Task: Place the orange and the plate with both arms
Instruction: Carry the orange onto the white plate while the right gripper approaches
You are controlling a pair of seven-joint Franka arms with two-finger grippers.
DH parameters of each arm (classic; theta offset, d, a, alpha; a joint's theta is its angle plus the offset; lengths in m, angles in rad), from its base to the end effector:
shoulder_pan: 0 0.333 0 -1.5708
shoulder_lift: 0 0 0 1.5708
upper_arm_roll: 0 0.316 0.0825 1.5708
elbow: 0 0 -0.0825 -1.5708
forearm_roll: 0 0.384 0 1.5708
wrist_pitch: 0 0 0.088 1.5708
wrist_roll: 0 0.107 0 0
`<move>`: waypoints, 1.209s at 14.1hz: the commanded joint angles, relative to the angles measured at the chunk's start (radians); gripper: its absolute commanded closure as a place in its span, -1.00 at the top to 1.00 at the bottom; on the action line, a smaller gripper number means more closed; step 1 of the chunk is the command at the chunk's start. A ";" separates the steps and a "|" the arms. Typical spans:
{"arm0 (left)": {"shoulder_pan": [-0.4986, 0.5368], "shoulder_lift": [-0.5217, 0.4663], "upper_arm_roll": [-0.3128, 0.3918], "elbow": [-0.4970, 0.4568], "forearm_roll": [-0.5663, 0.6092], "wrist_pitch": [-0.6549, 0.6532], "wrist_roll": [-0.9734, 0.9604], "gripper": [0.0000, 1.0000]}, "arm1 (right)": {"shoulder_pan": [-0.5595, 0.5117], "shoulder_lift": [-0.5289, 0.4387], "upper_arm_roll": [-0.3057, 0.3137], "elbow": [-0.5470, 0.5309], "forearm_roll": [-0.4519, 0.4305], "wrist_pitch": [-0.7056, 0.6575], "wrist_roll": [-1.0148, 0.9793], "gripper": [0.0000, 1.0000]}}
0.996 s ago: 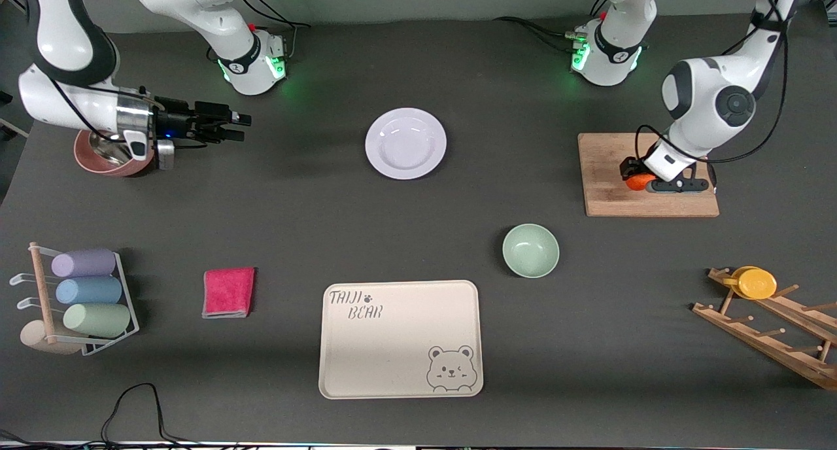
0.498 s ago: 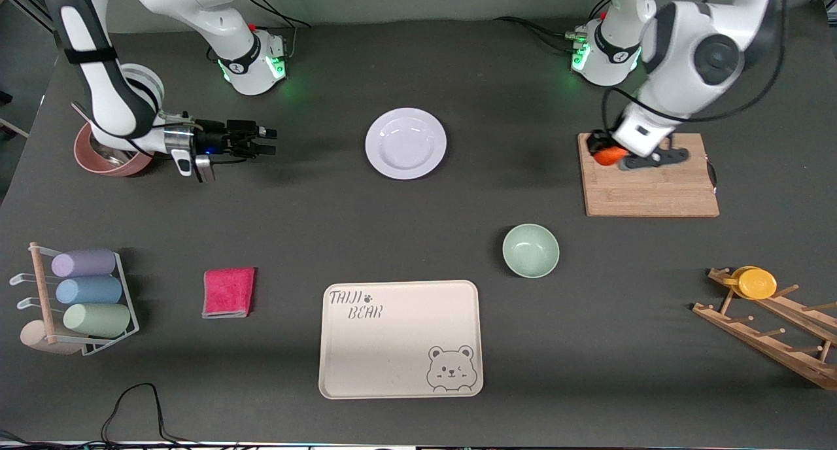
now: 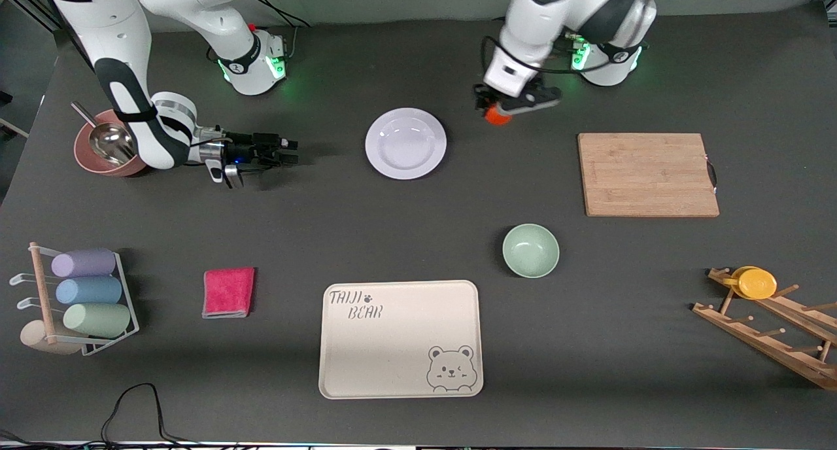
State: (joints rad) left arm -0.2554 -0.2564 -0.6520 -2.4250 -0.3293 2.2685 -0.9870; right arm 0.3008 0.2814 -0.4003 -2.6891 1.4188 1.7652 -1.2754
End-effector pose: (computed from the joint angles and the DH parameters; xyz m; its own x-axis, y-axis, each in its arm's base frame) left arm 0.2795 -0.3734 0.3895 0.9555 0.2884 -0.0617 0.2935 -0.9502 0.1044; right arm 0.3273 0.0387 0.1401 0.9942 -0.0066 -0.1071 -0.1035 -0.3229 -0.9408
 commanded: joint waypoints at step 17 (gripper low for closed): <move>-0.352 0.891 0.064 0.573 0.717 0.149 -0.756 -0.62 | 0.032 0.032 -0.006 0.014 0.040 -0.004 -0.021 -0.28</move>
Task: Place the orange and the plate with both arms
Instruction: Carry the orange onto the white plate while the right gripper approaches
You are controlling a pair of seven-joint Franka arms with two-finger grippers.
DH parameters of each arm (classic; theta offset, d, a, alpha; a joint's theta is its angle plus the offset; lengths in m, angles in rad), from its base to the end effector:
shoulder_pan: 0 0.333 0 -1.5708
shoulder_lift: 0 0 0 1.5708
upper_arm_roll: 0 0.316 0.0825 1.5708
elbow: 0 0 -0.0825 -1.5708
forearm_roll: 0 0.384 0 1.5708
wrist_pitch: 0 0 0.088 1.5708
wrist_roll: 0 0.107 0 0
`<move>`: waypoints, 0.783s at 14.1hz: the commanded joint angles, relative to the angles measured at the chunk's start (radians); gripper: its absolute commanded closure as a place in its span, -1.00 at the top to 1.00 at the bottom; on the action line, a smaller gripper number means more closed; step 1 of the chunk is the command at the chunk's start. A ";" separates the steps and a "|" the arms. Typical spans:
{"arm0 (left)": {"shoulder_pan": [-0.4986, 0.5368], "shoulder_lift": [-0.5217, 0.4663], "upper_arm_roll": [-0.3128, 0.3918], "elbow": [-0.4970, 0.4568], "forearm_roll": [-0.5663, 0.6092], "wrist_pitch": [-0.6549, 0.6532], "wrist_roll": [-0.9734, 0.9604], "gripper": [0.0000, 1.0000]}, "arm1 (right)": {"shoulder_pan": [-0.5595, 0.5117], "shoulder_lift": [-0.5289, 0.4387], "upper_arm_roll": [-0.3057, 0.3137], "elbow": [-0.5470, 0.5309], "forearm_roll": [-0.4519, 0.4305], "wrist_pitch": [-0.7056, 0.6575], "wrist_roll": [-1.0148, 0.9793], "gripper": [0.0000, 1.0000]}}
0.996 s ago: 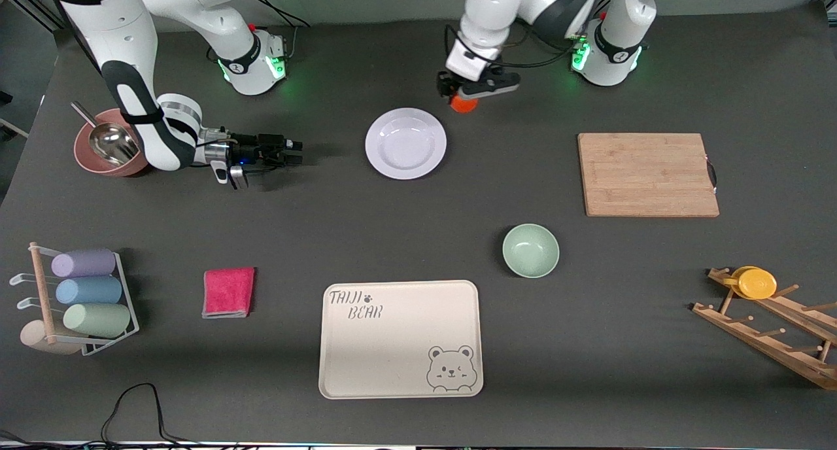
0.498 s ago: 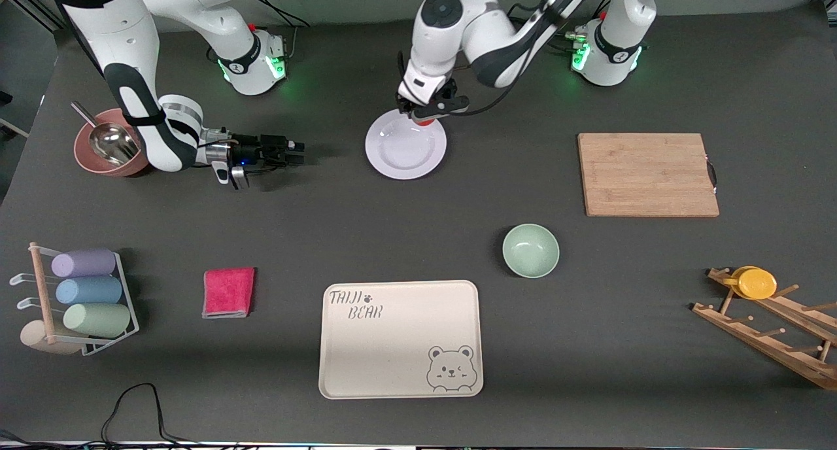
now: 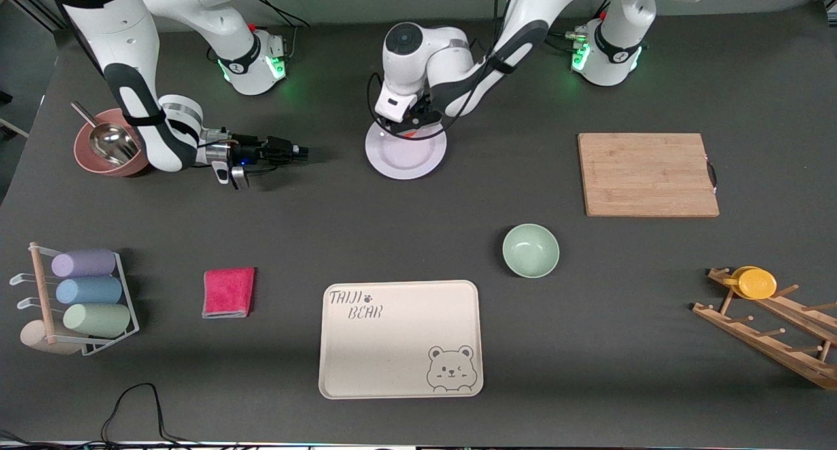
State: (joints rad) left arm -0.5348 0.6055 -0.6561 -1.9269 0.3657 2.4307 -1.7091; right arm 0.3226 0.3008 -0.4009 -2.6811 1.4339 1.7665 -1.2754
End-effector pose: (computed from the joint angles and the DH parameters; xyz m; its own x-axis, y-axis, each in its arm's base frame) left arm 0.2528 -0.5741 0.2334 0.9383 0.3268 -0.1129 0.3338 -0.9413 0.0502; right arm 0.3279 0.0443 0.1352 0.9933 -0.0001 -0.1155 -0.1091 -0.3286 -0.9381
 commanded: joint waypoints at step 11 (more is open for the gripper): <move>-0.074 0.037 0.084 0.092 0.027 -0.032 -0.024 1.00 | 0.010 0.035 -0.006 0.006 0.025 -0.012 -0.053 -0.28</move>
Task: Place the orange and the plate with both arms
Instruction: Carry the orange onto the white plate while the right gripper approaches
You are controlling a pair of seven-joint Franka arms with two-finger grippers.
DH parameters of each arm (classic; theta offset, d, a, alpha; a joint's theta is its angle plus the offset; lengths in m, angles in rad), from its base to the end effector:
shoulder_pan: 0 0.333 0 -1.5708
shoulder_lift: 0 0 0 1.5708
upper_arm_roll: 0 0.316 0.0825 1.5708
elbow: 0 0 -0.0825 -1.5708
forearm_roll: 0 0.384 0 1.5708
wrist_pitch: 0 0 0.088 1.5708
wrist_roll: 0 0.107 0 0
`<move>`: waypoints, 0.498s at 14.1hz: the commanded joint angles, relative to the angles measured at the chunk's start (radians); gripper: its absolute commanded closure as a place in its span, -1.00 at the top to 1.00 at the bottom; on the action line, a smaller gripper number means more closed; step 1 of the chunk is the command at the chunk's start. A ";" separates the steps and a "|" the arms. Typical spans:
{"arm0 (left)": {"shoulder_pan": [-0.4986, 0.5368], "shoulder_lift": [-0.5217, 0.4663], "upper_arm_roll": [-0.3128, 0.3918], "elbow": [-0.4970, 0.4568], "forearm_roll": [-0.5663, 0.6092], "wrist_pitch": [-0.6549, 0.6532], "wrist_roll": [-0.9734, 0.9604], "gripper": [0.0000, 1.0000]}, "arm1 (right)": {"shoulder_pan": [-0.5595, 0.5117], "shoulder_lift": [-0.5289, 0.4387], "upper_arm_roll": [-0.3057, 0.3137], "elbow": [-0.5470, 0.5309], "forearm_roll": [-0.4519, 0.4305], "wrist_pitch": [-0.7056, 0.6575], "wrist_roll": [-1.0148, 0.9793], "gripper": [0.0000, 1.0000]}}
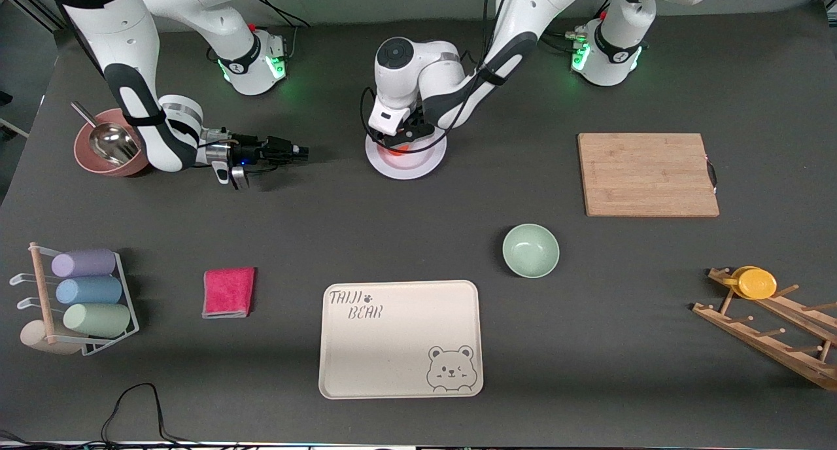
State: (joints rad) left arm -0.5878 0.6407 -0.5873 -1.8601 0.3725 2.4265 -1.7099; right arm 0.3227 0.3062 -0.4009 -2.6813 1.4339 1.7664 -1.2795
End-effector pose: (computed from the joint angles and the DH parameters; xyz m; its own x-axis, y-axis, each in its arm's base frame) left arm 0.2721 -0.5834 0.2257 0.9337 0.3467 -0.0893 0.3523 -0.9341 0.0570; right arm 0.3267 0.0440 0.1334 0.9931 0.0012 -0.1170 -0.1100 -0.3301 -0.9375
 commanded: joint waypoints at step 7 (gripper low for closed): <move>0.240 -0.169 -0.099 -0.008 -0.050 -0.220 0.164 1.00 | 0.045 0.060 0.002 0.000 0.034 -0.016 -0.073 -0.28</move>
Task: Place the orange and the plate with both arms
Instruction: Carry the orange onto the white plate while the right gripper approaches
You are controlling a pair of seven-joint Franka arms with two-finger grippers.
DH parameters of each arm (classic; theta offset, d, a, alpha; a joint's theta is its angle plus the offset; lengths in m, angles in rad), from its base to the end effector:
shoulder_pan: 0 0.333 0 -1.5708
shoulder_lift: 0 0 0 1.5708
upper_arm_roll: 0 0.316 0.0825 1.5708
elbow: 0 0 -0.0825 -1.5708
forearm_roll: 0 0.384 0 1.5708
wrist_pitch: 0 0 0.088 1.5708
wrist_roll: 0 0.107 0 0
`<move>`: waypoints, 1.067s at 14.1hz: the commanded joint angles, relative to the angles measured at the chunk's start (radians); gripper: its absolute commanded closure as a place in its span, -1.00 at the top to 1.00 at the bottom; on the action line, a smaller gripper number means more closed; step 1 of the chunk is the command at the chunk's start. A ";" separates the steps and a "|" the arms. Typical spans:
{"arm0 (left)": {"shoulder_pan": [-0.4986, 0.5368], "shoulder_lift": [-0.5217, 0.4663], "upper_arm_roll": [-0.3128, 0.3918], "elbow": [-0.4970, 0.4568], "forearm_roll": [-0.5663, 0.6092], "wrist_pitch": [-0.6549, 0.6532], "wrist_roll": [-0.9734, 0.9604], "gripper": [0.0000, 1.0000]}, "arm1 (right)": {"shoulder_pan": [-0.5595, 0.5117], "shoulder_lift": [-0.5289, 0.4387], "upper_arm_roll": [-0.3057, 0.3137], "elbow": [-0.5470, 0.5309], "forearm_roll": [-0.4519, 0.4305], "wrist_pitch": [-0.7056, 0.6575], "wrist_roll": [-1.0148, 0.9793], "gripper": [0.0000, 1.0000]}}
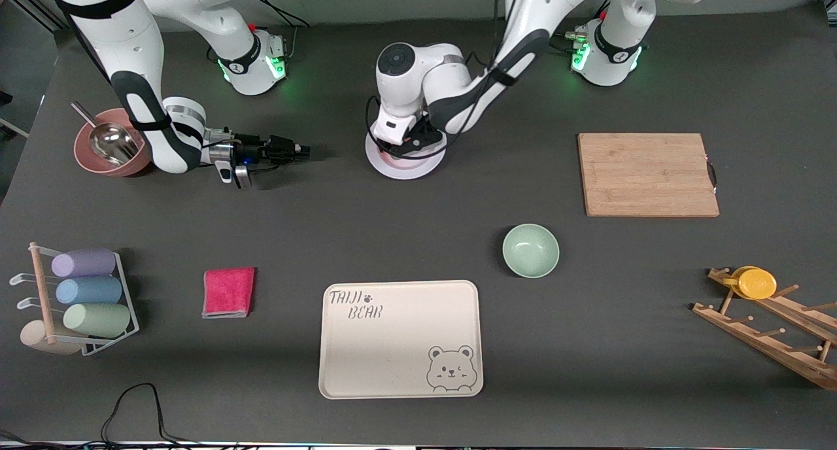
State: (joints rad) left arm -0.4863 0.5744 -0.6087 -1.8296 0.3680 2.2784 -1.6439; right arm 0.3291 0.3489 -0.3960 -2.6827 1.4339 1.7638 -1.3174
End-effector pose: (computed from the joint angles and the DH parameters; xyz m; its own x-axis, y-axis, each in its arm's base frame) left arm 0.3280 -0.5540 0.2646 0.9275 0.3717 -0.0392 0.3721 -0.9282 0.0021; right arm 0.3171 0.0454 0.1197 0.9920 0.0239 -0.1239 -0.1085 -0.3398 -0.9342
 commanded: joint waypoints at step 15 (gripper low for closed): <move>1.288 -0.502 -0.358 0.082 -0.317 -0.687 1.263 1.00 | 0.383 0.126 0.000 0.009 0.467 -0.009 -0.158 -0.28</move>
State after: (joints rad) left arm 0.7094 0.1070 -0.9639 -1.8019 0.0753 1.6625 -0.5020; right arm 0.6981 0.4362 -0.3904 -2.6817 1.8581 1.7654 -1.4097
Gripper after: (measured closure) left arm 0.000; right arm 0.634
